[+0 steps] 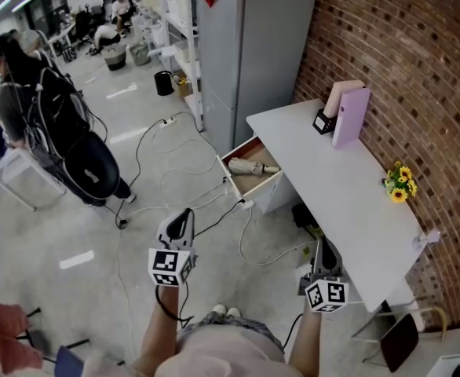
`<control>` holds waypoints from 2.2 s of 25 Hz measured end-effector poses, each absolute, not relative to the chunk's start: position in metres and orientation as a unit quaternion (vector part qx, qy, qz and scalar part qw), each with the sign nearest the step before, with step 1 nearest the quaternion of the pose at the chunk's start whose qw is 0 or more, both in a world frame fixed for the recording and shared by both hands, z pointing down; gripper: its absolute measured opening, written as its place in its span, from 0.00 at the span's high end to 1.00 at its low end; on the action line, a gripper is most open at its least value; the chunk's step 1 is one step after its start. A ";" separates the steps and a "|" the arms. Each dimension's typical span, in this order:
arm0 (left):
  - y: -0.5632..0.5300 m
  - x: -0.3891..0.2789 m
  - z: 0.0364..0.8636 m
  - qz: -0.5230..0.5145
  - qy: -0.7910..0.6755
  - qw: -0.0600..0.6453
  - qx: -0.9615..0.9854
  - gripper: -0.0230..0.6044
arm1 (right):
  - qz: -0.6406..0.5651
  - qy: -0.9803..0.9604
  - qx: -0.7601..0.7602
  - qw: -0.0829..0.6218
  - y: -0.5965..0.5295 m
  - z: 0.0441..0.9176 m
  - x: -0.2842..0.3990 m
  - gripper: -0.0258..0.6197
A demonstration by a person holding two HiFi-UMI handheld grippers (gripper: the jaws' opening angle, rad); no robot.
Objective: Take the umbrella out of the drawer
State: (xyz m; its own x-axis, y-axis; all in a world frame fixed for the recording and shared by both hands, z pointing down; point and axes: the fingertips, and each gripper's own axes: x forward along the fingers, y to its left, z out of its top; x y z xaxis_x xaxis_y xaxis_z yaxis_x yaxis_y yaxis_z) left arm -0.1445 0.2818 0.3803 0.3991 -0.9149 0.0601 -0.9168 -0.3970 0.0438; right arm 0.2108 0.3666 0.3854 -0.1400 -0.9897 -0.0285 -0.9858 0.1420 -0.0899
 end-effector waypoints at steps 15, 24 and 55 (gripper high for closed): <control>0.276 -0.166 0.359 -0.049 -0.552 0.015 0.832 0.40 | -0.025 0.763 -0.644 0.048 0.360 0.381 0.193 0.93; 0.268 -0.185 0.374 -0.043 -0.554 0.024 0.831 0.38 | -0.026 0.755 -0.652 0.056 0.358 0.387 0.178 0.93; -0.078 -0.144 0.412 -0.005 -0.557 0.048 0.829 0.38 | -0.056 0.772 -0.631 0.048 -0.008 0.414 0.200 0.93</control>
State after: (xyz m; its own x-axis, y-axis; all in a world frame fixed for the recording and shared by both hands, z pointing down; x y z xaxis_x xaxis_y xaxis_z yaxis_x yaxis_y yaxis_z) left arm -0.1441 -0.0784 0.4115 0.3788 -0.9244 0.0452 -0.9234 -0.3743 0.0847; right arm 0.2005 -0.0076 0.4136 -0.1988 -0.9800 -0.0026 -0.9693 0.1970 -0.1471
